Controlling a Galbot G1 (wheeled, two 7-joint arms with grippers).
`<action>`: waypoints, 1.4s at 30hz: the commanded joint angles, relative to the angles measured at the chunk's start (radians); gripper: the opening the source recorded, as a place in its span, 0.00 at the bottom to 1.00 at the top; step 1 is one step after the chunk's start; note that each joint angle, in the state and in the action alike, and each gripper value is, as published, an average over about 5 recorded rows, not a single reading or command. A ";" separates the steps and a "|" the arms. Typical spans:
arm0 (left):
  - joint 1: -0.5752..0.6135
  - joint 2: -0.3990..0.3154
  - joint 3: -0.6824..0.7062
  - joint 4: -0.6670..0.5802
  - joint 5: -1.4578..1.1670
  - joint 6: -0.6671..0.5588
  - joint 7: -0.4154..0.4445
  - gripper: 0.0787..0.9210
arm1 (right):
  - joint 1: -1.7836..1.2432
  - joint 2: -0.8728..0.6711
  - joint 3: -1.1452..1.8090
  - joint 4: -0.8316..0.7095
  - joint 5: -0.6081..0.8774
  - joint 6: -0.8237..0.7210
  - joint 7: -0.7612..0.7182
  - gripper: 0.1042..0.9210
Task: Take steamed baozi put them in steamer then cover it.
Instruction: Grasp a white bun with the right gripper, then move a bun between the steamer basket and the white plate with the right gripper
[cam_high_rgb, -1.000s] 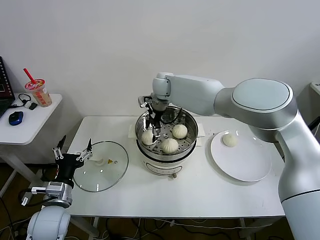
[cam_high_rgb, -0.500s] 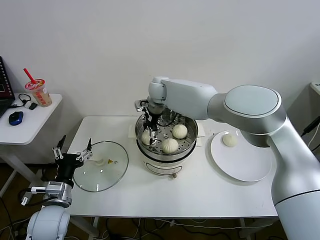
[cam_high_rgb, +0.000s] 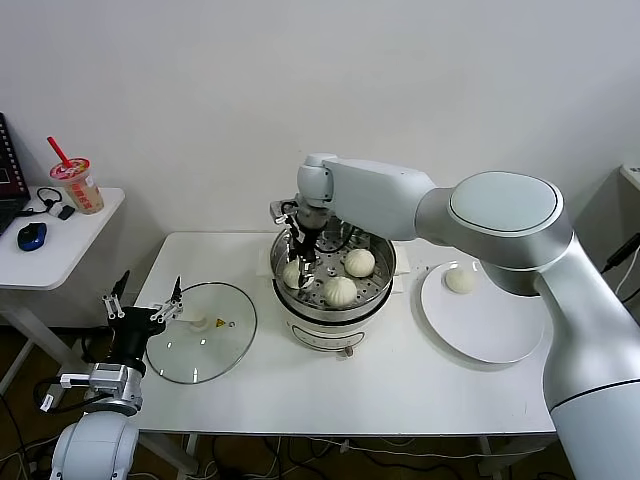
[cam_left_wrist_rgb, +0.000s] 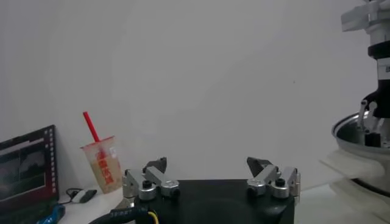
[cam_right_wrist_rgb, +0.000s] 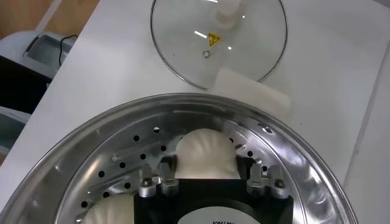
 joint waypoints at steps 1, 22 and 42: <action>-0.002 0.000 -0.001 0.002 0.000 0.001 0.000 0.88 | 0.016 -0.015 0.005 0.023 0.000 -0.004 0.003 0.64; -0.031 -0.002 0.033 0.003 0.020 0.026 0.002 0.88 | 0.327 -0.403 -0.111 0.331 0.137 -0.036 0.018 0.60; -0.016 0.003 0.075 -0.010 0.067 0.039 0.011 0.88 | 0.078 -0.932 0.004 0.466 -0.149 -0.050 0.068 0.59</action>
